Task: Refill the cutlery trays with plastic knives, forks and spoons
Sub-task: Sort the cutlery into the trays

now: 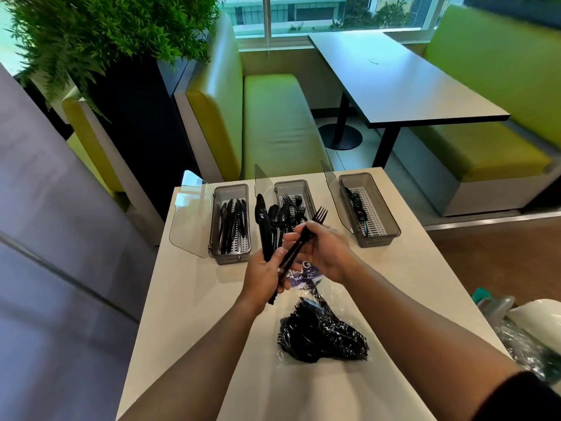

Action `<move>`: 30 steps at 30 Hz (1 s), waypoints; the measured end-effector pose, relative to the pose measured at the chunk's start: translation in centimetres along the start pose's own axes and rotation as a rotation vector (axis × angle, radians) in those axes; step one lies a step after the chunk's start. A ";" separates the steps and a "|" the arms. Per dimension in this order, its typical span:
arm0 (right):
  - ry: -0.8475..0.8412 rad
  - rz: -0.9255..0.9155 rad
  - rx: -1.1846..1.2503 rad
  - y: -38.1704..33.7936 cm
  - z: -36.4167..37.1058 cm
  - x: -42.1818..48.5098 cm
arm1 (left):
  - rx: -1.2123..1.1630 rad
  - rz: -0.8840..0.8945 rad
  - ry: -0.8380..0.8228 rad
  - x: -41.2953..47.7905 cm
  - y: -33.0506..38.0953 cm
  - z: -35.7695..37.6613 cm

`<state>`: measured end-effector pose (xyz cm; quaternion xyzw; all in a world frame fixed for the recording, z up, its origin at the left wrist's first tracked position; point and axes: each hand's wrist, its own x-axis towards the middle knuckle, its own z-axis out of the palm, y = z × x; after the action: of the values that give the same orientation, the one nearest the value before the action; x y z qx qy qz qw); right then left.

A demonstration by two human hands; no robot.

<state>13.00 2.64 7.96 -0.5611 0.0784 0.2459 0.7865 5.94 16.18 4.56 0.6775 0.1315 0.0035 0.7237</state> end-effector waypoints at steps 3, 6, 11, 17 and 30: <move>0.023 -0.016 0.116 -1.1 0.0 1.0 | 0.010 -0.021 0.022 0.2 -0.3 -0.5; 0.066 -0.012 0.146 -2.5 0.3 2.7 | -0.017 -0.040 0.018 0.5 -0.6 -0.9; 0.073 0.010 -0.021 -4.0 0.2 6.3 | -0.098 -0.080 -0.025 0.7 -0.8 -1.3; 0.108 0.141 -0.442 -2.5 0.6 10.4 | -0.191 -0.126 -0.104 0.4 -0.7 -2.3; -0.025 -0.049 -0.323 -0.8 0.7 8.0 | -0.235 -0.159 -0.119 1.0 -1.1 -3.1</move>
<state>20.20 5.50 5.75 -0.6790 0.0144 0.2430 0.6926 6.07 19.32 3.17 0.5747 0.1404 -0.0787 0.8024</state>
